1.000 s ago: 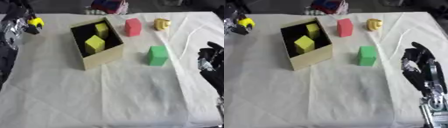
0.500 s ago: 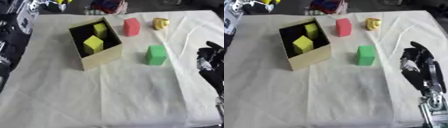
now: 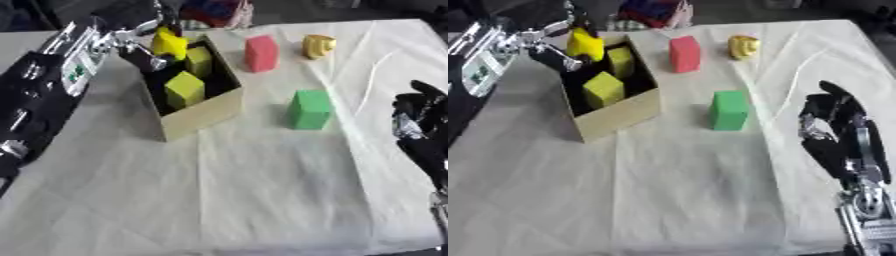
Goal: Pick up objects on the table and place them in the box.
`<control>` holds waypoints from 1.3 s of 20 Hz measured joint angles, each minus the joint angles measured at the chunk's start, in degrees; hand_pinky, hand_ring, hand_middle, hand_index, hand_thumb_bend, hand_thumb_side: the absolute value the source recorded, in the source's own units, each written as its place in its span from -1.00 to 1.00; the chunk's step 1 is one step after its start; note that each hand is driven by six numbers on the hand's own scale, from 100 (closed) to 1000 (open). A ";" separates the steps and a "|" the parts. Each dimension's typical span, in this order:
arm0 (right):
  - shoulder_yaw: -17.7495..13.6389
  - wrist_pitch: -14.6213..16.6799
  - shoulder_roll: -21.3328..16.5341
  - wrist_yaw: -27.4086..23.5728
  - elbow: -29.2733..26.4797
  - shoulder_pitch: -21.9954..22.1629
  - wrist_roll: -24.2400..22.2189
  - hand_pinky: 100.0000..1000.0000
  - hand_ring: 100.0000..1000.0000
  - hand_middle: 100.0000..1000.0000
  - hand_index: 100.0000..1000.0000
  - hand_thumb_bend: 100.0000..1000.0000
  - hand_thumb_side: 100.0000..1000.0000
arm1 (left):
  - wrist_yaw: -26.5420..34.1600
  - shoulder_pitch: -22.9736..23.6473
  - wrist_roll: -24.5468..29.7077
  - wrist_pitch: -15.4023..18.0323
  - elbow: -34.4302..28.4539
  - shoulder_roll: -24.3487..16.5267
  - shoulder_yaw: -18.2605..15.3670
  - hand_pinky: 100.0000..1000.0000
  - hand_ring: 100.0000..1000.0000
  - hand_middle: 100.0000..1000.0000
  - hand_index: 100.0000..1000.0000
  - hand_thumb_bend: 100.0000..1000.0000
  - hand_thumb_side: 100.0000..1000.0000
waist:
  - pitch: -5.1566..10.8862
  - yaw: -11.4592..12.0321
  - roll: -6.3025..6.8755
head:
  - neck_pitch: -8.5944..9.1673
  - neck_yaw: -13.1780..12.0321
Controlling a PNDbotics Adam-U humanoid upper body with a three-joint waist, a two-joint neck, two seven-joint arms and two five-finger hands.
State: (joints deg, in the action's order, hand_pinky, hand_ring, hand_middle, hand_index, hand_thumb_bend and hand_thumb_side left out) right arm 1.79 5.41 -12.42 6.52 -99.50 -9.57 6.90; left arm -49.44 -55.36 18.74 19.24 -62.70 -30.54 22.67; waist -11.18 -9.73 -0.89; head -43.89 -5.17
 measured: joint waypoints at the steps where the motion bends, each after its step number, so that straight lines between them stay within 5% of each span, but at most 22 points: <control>1: -0.01 0.00 0.00 0.01 0.00 0.00 0.01 0.55 0.43 0.28 0.71 -1.00 -0.65 | 0.00 0.07 1.08 1.09 0.14 -0.23 -0.03 0.56 0.46 0.54 0.63 0.10 -0.53 | 0.00 0.02 0.00 | 0.00 0.08; 2: -0.02 0.00 0.00 0.02 0.00 0.00 0.01 0.55 0.43 0.28 0.71 -1.00 -0.65 | 0.00 0.26 2.17 2.17 0.21 -0.37 -0.13 0.56 0.47 0.55 0.64 0.14 -0.50 | 0.00 0.08 0.00 | 0.00 0.11; 3: -0.02 0.00 0.00 0.06 0.00 -0.01 0.02 0.55 0.43 0.28 0.71 -1.00 -0.65 | 0.00 0.51 3.23 3.23 0.36 -0.53 -0.30 0.62 0.55 0.65 0.70 0.45 -0.26 | 0.00 0.17 0.00 | 0.00 0.15; 5: -0.05 -0.01 -0.06 0.20 0.00 -0.07 0.03 0.56 0.44 0.28 0.71 -1.00 -0.65 | 0.09 0.92 5.25 5.21 0.34 -1.05 -0.94 0.67 0.61 0.71 0.74 0.72 -0.06 | 0.00 0.31 0.00 | 0.00 0.30; 6: -0.10 -0.01 -0.28 0.38 0.00 -0.28 0.04 0.56 0.44 0.28 0.72 -1.00 -0.65 | 0.36 1.16 6.19 5.95 -0.13 -1.36 -1.44 0.68 0.61 0.72 0.75 0.74 -0.01 | 0.00 0.37 0.00 | 0.00 0.37; 12: -0.63 -0.25 -5.63 3.47 0.06 -5.62 -0.95 0.58 0.47 0.34 0.78 -1.00 -0.64 | 4.58 4.73 6.04 6.18 -7.16 -2.87 -7.92 0.67 0.55 0.59 0.71 0.52 0.14 | 0.08 1.73 -0.02 | 0.00 1.28; 16: 3.15 0.39 -12.08 7.08 2.97 -11.94 -4.63 0.63 0.59 0.47 0.88 -1.00 -0.52 | 9.45 11.05 2.00 5.02 -13.84 -3.01 -13.38 0.66 0.50 0.52 0.68 0.41 0.07 | 0.68 3.11 0.00 | 0.00 2.44; 18: 5.96 1.26 -17.86 8.72 6.01 -17.63 -9.94 0.66 0.64 0.52 0.91 -1.00 -0.44 | 18.15 17.86 -1.88 1.36 -20.47 -3.64 -14.85 0.66 0.47 0.49 0.67 0.37 0.05 | 0.91 3.80 0.00 | 0.00 3.19; 21: 9.69 3.55 -23.16 9.83 10.99 -24.01 -19.49 0.74 0.78 0.66 0.96 -0.59 -0.35 | 31.54 26.07 -5.04 -6.51 -30.11 -4.13 -16.87 0.62 0.40 0.40 0.63 0.26 0.01 | 1.16 4.60 0.00 | 0.00 4.14; 26: 14.01 7.72 -24.77 12.98 19.82 -30.35 -35.19 0.83 0.89 0.77 1.00 -0.34 -0.32 | 41.86 35.86 -7.19 -15.55 -37.13 -0.47 -20.12 0.62 0.36 0.36 0.62 0.20 0.01 | 1.56 5.84 0.00 | 0.00 5.44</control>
State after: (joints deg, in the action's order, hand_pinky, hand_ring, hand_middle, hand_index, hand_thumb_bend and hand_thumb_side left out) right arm 15.80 13.12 -37.19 19.50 -79.68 -39.91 -28.29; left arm -7.58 -19.50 11.55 3.70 -99.84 -31.00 2.55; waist -9.62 -3.89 -0.88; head -43.89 0.26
